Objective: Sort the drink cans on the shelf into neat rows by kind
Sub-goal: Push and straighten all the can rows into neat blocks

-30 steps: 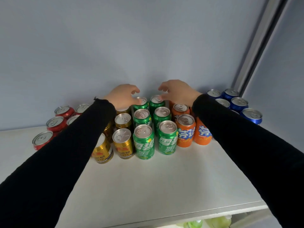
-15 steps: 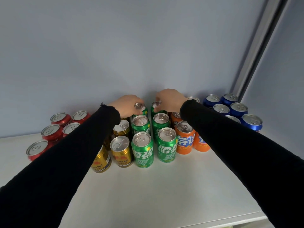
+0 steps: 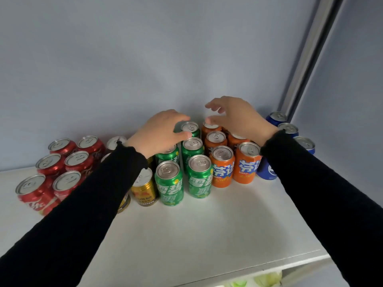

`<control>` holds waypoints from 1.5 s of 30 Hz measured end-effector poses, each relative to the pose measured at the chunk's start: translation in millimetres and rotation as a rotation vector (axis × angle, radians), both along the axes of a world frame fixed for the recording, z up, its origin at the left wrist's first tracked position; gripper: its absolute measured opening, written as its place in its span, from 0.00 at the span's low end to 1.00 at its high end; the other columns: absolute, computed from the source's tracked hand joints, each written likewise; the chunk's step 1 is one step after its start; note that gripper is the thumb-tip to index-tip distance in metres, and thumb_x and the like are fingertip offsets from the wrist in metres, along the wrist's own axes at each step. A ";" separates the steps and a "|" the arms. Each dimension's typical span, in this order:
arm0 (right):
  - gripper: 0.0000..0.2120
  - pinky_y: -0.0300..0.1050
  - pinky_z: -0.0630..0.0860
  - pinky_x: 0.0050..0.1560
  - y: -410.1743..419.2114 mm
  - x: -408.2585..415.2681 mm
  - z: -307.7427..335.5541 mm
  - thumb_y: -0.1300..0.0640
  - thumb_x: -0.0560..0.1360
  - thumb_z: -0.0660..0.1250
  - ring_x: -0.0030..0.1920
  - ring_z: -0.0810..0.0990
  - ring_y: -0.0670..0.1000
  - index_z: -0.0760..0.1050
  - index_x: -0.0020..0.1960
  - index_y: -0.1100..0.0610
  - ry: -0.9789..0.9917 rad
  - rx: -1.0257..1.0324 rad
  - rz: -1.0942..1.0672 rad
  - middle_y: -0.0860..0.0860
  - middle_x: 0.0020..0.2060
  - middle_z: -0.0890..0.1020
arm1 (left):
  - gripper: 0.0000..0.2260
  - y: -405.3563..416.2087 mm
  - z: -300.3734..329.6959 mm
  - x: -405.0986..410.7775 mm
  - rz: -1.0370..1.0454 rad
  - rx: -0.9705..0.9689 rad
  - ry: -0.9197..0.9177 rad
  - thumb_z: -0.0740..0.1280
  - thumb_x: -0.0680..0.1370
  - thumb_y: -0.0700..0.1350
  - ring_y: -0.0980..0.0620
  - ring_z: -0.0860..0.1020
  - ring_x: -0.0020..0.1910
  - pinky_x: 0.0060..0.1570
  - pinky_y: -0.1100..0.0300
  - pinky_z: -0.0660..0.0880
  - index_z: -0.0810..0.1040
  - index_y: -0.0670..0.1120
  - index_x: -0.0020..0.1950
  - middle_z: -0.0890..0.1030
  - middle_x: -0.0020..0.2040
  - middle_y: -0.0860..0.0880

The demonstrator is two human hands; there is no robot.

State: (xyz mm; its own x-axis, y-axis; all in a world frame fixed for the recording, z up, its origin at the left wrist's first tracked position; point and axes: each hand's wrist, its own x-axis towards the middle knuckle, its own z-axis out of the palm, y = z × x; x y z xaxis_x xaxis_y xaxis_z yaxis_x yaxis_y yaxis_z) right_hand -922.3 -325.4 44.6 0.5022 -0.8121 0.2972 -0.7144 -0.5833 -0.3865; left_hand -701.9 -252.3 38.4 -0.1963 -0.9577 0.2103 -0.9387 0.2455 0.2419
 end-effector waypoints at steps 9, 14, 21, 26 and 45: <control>0.17 0.56 0.73 0.54 43.7 -88.1 -32.7 0.46 0.78 0.67 0.54 0.78 0.56 0.77 0.66 0.47 0.194 -0.114 -0.028 0.51 0.52 0.81 | 0.20 17.0 -27.4 -75.4 -0.186 -0.053 -0.076 0.69 0.75 0.59 0.47 0.75 0.57 0.56 0.49 0.73 0.79 0.51 0.63 0.79 0.58 0.49; 0.20 0.54 0.72 0.55 41.7 -93.7 -50.4 0.43 0.77 0.67 0.54 0.76 0.55 0.75 0.67 0.45 0.338 -0.118 -0.007 0.50 0.52 0.79 | 0.17 9.7 -38.1 -84.4 -0.185 0.024 -0.068 0.71 0.72 0.56 0.49 0.76 0.50 0.50 0.46 0.75 0.81 0.48 0.56 0.78 0.50 0.50; 0.19 0.54 0.74 0.55 45.6 -98.3 -45.2 0.50 0.76 0.70 0.53 0.75 0.55 0.76 0.66 0.48 0.330 -0.036 0.045 0.51 0.53 0.79 | 0.18 15.3 -37.8 -94.1 -0.140 0.022 -0.037 0.73 0.71 0.59 0.48 0.76 0.46 0.47 0.45 0.74 0.80 0.45 0.49 0.77 0.45 0.49; 0.18 0.45 0.72 0.51 56.4 -100.1 -37.7 0.54 0.77 0.70 0.53 0.77 0.54 0.77 0.66 0.51 0.314 0.002 0.048 0.52 0.54 0.80 | 0.20 19.0 -38.2 -95.1 -0.150 -0.001 -0.065 0.72 0.71 0.62 0.50 0.75 0.48 0.45 0.51 0.72 0.80 0.46 0.50 0.77 0.47 0.50; 0.25 0.52 0.75 0.55 -16.8 -81.3 -19.6 0.39 0.74 0.69 0.56 0.79 0.55 0.76 0.65 0.53 0.314 0.033 0.007 0.52 0.58 0.81 | 0.22 -34.0 -19.4 -93.3 0.074 0.080 -0.188 0.67 0.76 0.59 0.42 0.76 0.58 0.54 0.49 0.73 0.77 0.47 0.65 0.78 0.58 0.43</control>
